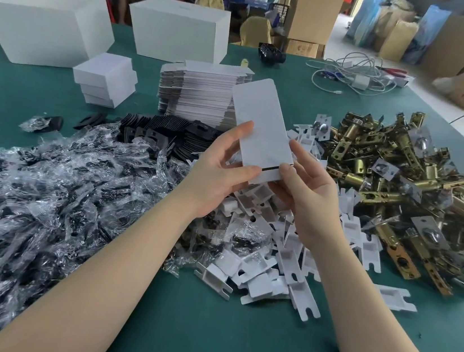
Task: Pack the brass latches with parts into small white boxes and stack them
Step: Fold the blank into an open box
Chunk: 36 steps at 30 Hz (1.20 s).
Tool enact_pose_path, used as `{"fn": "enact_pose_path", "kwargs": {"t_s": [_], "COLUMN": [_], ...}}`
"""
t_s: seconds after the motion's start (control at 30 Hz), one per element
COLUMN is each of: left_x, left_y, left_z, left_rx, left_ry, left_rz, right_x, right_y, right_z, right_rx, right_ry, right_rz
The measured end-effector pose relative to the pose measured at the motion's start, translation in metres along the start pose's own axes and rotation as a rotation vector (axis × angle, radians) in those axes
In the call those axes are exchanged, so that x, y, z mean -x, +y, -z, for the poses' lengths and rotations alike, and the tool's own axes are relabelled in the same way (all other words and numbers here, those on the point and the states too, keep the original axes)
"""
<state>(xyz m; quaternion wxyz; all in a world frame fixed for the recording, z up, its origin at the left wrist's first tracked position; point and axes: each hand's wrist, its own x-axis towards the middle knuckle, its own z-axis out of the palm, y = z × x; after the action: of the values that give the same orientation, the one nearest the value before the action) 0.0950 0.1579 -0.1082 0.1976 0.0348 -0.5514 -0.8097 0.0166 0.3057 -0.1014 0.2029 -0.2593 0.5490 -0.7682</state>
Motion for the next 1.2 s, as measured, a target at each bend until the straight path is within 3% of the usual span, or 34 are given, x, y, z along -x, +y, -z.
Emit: {"fn": "enact_pose_path", "kwargs": {"t_s": [0.7, 1.2], "left_x": [0.0024, 0.0016], "left_y": [0.0024, 0.0005], "left_z": [-0.0036, -0.0022], "left_rx": [0.02, 0.004], "left_ry": [-0.071, -0.102], "left_rz": [-0.02, -0.01], "right_x": [0.0012, 0.0026], "right_y": [-0.0006, 0.0028], "right_z": [-0.0005, -0.0064], "right_rx": [0.026, 0.062], "right_ry": [0.021, 0.151], "right_rz": [0.046, 0.111]}}
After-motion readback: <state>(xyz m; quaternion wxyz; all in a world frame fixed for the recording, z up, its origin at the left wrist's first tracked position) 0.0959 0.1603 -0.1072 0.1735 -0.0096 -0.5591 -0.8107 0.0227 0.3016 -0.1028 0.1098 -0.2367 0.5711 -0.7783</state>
